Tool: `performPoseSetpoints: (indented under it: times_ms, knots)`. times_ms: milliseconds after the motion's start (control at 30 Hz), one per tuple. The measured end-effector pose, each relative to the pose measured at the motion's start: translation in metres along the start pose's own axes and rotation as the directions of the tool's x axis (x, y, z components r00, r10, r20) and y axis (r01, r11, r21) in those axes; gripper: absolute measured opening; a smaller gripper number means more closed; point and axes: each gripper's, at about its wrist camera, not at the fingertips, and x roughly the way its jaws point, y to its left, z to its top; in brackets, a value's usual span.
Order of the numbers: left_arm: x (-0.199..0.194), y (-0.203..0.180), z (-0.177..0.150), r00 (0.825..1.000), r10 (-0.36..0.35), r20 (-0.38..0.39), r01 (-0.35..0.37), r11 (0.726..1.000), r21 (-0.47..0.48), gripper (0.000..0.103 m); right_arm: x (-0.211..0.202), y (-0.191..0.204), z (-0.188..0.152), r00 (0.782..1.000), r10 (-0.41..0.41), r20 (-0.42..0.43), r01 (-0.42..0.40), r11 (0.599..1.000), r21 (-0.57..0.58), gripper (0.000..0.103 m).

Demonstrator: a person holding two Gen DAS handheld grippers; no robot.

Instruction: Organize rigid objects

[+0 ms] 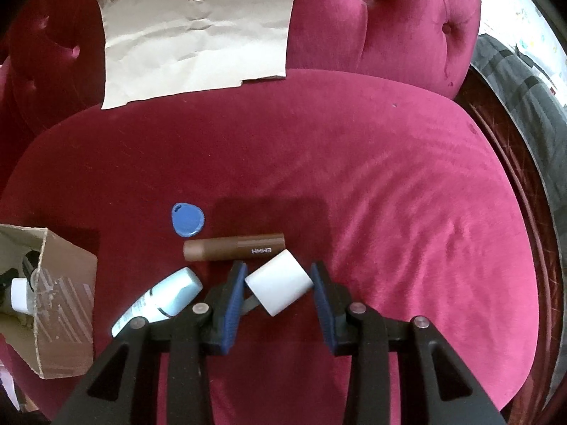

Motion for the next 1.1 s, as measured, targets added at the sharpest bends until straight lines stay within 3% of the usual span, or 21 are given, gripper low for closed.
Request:
performPoseSetpoints:
  times_ms: [467, 1100]
  knots:
    - [0.000, 0.001, -0.001, 1.000, 0.001, -0.001, -0.001, 1.000, 0.000, 0.004, -0.020, 0.013, 0.004, 1.000, 0.002, 0.010, -0.002, 1.000, -0.021, 0.040]
    - [0.000, 0.002, 0.000, 1.000, 0.001, 0.000, -0.001, 1.000, 0.000, 0.004, -0.065, 0.062, 0.018, 0.995, 0.062, 0.084, -0.055, 0.995, -0.081, 0.040]
